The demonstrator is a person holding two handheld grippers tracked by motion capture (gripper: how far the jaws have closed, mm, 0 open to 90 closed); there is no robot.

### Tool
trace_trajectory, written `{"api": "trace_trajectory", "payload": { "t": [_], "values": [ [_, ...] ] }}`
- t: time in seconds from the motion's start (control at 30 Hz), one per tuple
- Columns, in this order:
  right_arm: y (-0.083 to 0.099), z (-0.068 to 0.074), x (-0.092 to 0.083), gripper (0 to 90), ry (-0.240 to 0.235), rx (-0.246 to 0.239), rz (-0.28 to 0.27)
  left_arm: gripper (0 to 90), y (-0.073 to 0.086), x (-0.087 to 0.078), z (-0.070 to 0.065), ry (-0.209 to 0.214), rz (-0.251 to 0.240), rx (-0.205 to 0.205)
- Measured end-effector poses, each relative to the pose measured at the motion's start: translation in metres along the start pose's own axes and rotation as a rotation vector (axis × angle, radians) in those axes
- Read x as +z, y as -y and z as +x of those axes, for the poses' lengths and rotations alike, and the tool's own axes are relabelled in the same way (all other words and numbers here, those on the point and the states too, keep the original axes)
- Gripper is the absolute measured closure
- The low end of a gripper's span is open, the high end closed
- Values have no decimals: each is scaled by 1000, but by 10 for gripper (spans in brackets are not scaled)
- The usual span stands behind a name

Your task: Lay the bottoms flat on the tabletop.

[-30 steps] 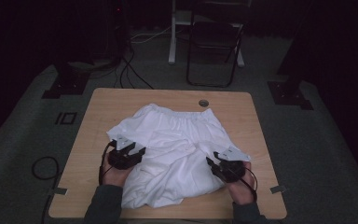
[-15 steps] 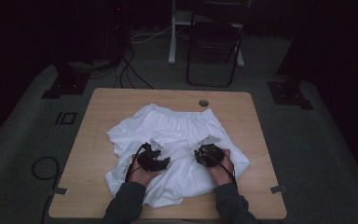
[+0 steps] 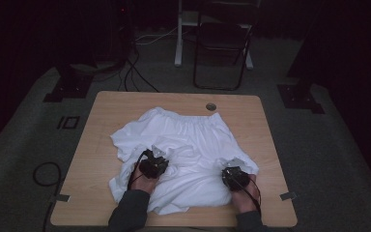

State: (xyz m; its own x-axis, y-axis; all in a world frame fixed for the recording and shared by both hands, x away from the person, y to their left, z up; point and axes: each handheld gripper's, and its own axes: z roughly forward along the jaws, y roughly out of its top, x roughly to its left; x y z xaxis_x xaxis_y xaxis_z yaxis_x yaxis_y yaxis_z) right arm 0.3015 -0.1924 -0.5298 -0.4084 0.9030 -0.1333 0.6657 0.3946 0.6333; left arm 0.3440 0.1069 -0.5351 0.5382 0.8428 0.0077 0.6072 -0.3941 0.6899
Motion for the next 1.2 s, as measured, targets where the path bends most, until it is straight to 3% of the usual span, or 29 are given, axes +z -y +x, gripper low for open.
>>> {"api": "trace_trajectory", "payload": {
  "t": [0.17,0.2,0.33,0.5,0.73,0.83,1.0,1.1,1.2],
  "values": [
    [12,-9,-12,846,-18,19,1,807,0,0,5,-2,-2,-31],
    [15,-9,-15,849,-18,23,-3,807,1,0,8,1,-4,-53],
    [34,-15,-32,855,-12,62,-5,807,1,-1,12,-7,-5,-72],
    [54,-24,-46,859,-16,107,-4,808,3,-3,20,-38,-3,-108],
    [71,-23,-64,863,-29,151,-6,804,4,-4,22,-41,-6,-116],
    [78,-21,-70,861,-47,168,-31,801,5,-3,20,-44,-14,-108],
    [71,-19,-80,785,-49,148,-121,798,8,-3,19,-33,-26,-109],
    [58,-19,-87,734,-52,114,-189,798,9,-3,18,-32,-30,-113],
    [41,-16,-89,700,-43,72,-221,797,10,-3,18,-29,-37,-117]
  ]
}}
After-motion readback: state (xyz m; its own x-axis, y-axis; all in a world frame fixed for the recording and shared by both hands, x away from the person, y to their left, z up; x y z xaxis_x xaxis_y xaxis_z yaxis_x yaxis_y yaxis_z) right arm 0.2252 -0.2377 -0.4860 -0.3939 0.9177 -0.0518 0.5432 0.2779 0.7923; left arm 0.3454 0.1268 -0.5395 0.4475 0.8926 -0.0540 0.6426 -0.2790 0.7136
